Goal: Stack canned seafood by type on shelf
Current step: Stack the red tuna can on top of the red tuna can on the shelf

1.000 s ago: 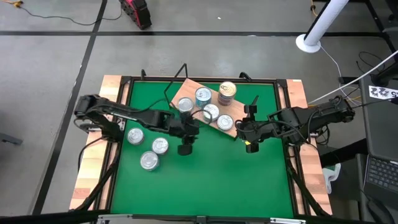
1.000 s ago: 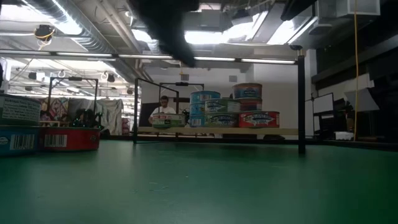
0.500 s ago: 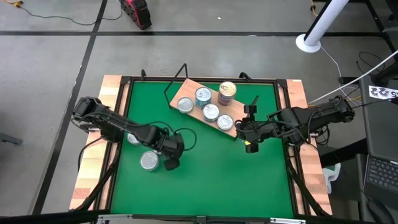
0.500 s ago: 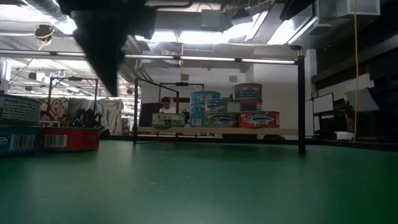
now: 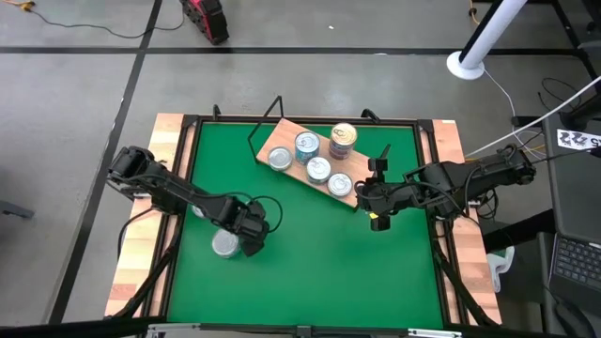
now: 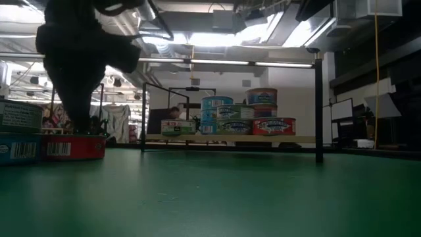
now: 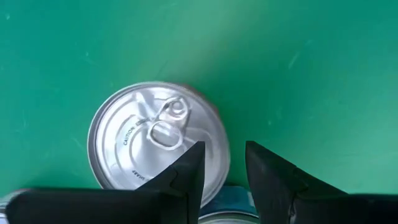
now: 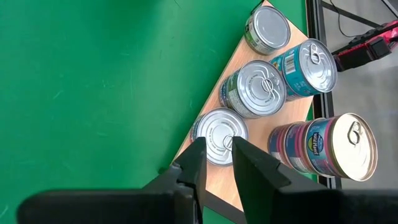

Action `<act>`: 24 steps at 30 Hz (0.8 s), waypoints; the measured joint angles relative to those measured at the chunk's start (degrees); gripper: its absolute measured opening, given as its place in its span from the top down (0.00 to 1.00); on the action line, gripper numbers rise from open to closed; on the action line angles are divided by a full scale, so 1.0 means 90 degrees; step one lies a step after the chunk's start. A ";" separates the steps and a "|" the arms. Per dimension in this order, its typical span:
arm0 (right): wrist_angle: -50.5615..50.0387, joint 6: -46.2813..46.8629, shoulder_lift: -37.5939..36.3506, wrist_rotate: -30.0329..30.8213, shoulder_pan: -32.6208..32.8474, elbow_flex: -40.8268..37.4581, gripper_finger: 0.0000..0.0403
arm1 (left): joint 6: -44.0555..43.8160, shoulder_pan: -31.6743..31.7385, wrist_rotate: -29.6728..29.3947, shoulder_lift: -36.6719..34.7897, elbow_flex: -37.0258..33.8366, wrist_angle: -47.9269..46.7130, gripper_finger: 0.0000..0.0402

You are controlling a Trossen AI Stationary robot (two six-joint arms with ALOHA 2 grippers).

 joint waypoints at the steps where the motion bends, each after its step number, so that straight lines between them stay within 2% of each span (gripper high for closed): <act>1: 0.0000 0.0000 0.0000 0.0000 0.0000 0.0000 0.80 | -0.0026 -0.0002 -0.0002 0.0000 -0.0051 0.0007 0.73; 11: 0.0024 0.0000 0.0000 0.0002 0.0000 0.0000 0.80 | -0.0057 -0.0002 -0.0063 -0.0017 -0.0399 0.0649 0.73; 24: 0.0024 0.0000 0.0000 0.0002 0.0000 0.0000 0.80 | -0.0079 -0.0002 -0.0121 -0.0010 -0.0402 0.0682 0.73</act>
